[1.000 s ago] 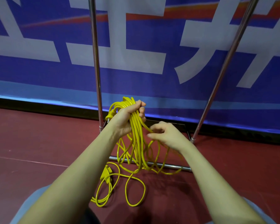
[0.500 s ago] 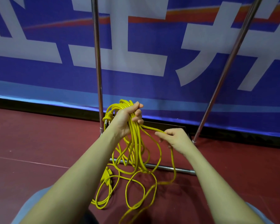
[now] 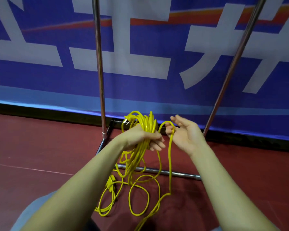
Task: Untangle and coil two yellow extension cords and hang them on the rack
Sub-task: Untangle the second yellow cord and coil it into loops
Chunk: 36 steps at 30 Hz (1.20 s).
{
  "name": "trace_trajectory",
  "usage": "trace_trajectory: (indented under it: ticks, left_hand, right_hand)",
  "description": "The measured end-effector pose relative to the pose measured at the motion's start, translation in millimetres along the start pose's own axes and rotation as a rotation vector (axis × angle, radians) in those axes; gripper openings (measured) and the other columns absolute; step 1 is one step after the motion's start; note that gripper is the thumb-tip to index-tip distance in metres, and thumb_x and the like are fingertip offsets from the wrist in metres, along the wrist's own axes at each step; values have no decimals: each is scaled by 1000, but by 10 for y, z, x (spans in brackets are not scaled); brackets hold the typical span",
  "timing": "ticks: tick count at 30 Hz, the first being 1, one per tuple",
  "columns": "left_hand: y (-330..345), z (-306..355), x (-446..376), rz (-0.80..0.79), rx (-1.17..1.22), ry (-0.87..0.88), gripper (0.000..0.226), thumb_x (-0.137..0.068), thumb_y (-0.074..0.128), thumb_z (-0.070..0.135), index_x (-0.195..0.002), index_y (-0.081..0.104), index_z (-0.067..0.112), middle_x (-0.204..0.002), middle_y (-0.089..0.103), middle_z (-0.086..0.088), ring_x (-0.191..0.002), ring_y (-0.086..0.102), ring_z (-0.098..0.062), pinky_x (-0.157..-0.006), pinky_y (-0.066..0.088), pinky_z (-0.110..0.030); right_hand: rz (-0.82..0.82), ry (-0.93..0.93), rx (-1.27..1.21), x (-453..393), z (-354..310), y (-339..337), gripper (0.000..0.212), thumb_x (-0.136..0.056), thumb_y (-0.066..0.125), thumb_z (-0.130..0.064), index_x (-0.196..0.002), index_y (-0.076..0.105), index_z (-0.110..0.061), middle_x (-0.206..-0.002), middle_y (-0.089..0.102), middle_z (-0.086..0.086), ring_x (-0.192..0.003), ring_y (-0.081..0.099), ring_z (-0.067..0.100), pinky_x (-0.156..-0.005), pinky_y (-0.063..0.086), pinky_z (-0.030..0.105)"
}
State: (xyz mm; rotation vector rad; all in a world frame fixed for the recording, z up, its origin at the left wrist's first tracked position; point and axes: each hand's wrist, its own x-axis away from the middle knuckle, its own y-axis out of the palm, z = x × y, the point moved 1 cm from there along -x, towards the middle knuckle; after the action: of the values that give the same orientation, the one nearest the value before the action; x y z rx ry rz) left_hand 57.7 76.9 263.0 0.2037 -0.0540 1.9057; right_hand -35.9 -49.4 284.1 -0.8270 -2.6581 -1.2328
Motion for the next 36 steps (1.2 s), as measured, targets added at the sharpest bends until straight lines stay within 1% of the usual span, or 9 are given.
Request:
trace_trajectory:
  ticks: [3, 6, 8, 12, 17, 21, 24, 29, 36]
  left_hand:
    - [87, -35, -20, -100, -4, 55, 4, -85, 60, 3, -87, 63, 3, -76, 71, -3, -74, 68, -17, -68, 54, -25]
    - [138, -58, -56, -167, -13, 90, 13, -82, 60, 8, -93, 66, 7, -86, 73, -7, -85, 65, -25, -78, 53, -30]
    - [146, -49, -73, -153, 46, 111, 9, -85, 58, 3, -92, 64, 5, -82, 73, -8, -77, 68, -21, -75, 54, -28]
    - [143, 20, -122, 36, 255, 169, 14, -91, 51, -1, -87, 63, 5, -77, 72, -10, -66, 70, -16, -61, 56, -22]
    - [-65, 121, -197, 272, 554, 215, 13, -95, 46, 4, -93, 60, 4, -80, 73, -8, -71, 71, -15, -61, 57, -22]
    - [-165, 115, -162, 313, 532, 160, 16, -97, 45, 10, -98, 60, 4, -84, 74, -8, -75, 72, -16, -66, 57, -23]
    - [-138, 39, -132, 268, 449, 47, 19, -98, 41, 12, -101, 59, 4, -83, 74, -9, -74, 72, -18, -64, 57, -24]
    - [-16, -16, -119, 163, 483, 11, 23, -99, 39, 15, -103, 59, 5, -81, 73, -5, -76, 72, -16, -67, 58, -24]
    - [17, 113, -219, 333, 764, 126, 17, -98, 42, 7, -92, 58, 4, -71, 72, -5, -66, 71, -13, -60, 56, -23]
  right_hand:
    - [-34, -2, -161, 40, -44, 54, 31, -95, 46, -34, -94, 49, -3, -99, 48, 24, -78, 48, 27, -72, 42, 28]
    - [-31, -26, -226, 31, -86, 51, 41, -94, 46, -44, -96, 49, -4, -112, 45, 27, -89, 50, 32, -78, 46, 33]
    - [-14, -56, -163, 5, -105, 24, 42, -96, 42, -45, -96, 48, -4, -103, 49, 24, -86, 52, 30, -79, 46, 35]
    - [90, -135, 311, -46, -70, -107, 31, -101, 33, -34, -92, 49, -9, -88, 57, 13, -78, 56, 21, -71, 43, 28]
    - [-203, 116, 903, 47, 85, -239, 41, -100, 35, -34, -83, 60, -7, -70, 63, 7, -66, 62, 19, -66, 49, 24]
    - [-313, -27, 807, 48, 110, -172, 34, -100, 36, -22, -78, 53, -4, -50, 43, -2, -45, 36, 12, -49, 34, 22]
    - [-194, -181, 744, 41, 20, -79, 37, -101, 38, -27, -71, 49, -7, -43, 36, -1, -34, 25, 7, -39, 20, 15]
    - [-168, -211, 934, 90, 4, 4, 42, -100, 43, -29, -66, 50, -6, -36, 36, -1, -27, 21, 7, -34, 18, 12]
    - [-232, -153, 1095, 109, 73, -55, 46, -98, 45, -35, -66, 59, -6, -42, 46, 2, -32, 37, 10, -36, 29, 17]
